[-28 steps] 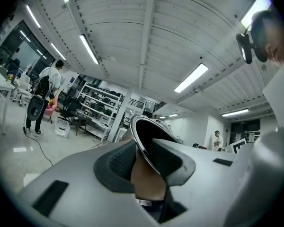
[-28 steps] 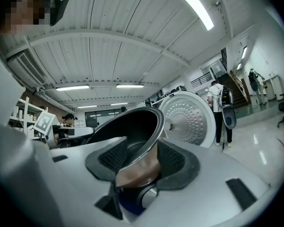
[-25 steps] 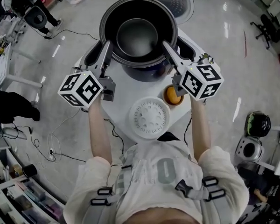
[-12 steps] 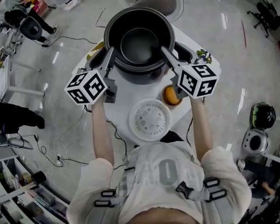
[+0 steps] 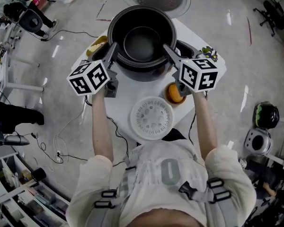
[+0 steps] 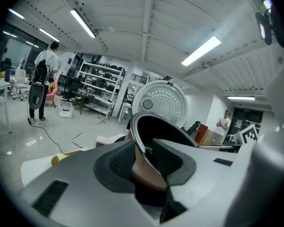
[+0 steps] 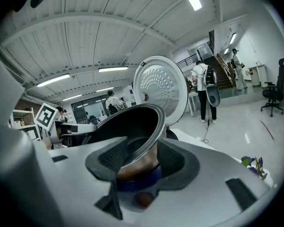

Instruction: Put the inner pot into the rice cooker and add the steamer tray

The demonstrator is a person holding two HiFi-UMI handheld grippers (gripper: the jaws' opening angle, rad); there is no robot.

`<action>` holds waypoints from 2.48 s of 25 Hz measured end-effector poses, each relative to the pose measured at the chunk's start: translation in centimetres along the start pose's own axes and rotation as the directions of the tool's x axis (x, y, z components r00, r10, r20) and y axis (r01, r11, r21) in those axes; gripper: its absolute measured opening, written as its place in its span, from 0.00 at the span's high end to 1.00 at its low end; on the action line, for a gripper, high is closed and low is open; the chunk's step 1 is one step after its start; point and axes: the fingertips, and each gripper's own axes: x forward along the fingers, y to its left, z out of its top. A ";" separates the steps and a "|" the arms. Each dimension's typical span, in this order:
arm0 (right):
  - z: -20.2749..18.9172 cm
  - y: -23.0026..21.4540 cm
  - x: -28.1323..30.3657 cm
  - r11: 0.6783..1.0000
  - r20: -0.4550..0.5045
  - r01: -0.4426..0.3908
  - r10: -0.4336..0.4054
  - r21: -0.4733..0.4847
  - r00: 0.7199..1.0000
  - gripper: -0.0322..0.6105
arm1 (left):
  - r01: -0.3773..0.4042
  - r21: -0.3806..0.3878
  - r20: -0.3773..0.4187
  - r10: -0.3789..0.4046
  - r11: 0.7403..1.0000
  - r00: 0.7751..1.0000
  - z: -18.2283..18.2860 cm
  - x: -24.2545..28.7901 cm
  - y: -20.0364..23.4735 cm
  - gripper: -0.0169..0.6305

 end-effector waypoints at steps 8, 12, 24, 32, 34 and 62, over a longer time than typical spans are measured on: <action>-2.1 -0.7 2.1 1.000 -0.085 0.022 -0.022 -0.010 0.996 0.65 | -0.023 -0.030 -0.067 0.021 0.999 0.998 -2.6 1.6 2.3 0.82; -3.4 -1.1 2.7 0.999 -0.138 0.038 -0.043 -0.035 0.989 0.64 | -0.038 -0.027 -0.102 0.035 0.999 0.994 -3.9 2.0 2.9 0.81; -3.9 -1.4 3.6 0.996 -0.148 0.066 -0.073 -0.054 0.986 0.63 | -0.064 -0.065 -0.099 0.057 0.996 0.993 -5.2 2.6 4.1 0.80; -4.5 -2.6 3.4 0.949 -0.044 0.261 -0.273 -0.178 0.961 0.67 | -0.136 0.028 -0.084 0.138 0.990 0.987 -5.9 3.3 3.9 0.80; -4.6 -2.6 3.4 0.951 -0.050 0.254 -0.267 -0.175 0.963 0.67 | -0.137 0.026 -0.084 0.139 0.990 0.987 -5.9 3.3 3.9 0.80; -14.7 2.9 -9.2 0.965 -0.210 0.109 -0.160 -0.238 0.965 0.63 | -0.013 0.140 -0.223 0.045 0.990 0.974 -15.1 -6.3 -2.4 0.80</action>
